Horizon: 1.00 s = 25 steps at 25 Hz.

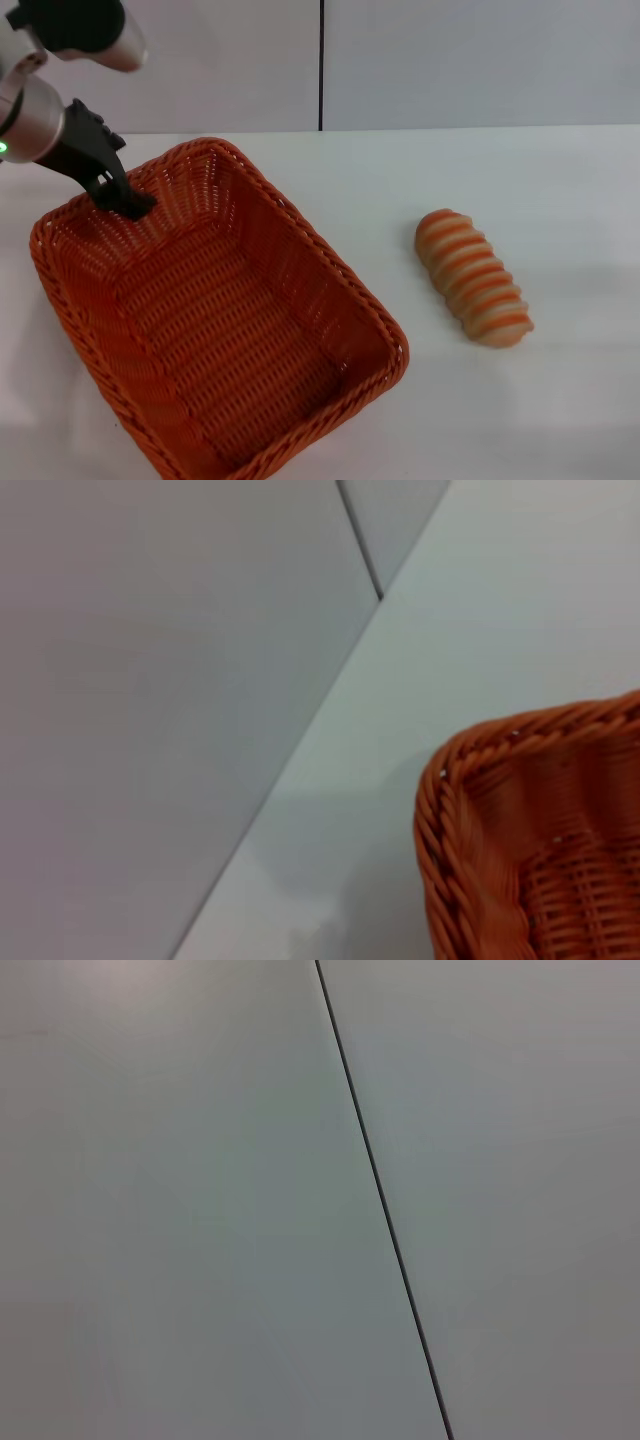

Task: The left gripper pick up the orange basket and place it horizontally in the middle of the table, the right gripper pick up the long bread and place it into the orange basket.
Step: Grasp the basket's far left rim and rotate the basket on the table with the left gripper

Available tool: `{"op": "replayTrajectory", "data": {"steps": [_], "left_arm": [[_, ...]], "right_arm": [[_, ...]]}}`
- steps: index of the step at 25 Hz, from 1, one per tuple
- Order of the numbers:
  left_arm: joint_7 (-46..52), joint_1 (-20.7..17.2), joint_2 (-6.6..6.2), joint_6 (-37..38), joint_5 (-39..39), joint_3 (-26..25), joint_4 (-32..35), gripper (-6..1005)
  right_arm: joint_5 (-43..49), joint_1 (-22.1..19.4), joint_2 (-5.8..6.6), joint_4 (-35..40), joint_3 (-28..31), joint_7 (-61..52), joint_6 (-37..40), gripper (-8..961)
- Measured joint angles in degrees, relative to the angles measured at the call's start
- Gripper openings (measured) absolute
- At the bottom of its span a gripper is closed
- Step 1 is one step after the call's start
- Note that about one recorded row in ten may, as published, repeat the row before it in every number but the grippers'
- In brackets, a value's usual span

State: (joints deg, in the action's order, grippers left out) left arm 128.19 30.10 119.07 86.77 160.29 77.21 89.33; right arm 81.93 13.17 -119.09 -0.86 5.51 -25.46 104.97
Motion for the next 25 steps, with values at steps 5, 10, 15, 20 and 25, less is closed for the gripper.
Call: {"op": "replayTrajectory", "data": {"steps": [5,10,15,20,25], "left_arm": [[1.19,0.56,0.05,-0.47,3.22,3.31,-1.67,758],[2.00,0.72,0.04,-1.93,5.01,5.65,-3.34,756],[2.23,1.75,0.03,-3.19,5.21,6.07,-6.99,755],[2.54,2.56,0.03,-3.68,4.86,5.93,-8.58,753],[3.21,2.96,0.03,-3.65,4.76,6.21,-10.64,749]], "right_arm": [[0.05,0.24,0.05,-0.04,-0.17,-0.03,-0.03,545],[0.06,0.27,0.07,-0.01,-0.15,-0.06,-0.41,546],[0.08,0.28,0.10,-0.01,-0.13,-0.09,-0.70,545],[0.03,0.28,0.09,-0.02,-0.05,-0.11,-1.12,545],[-0.09,0.46,0.19,0.24,-0.01,-0.12,-2.45,545]]}}
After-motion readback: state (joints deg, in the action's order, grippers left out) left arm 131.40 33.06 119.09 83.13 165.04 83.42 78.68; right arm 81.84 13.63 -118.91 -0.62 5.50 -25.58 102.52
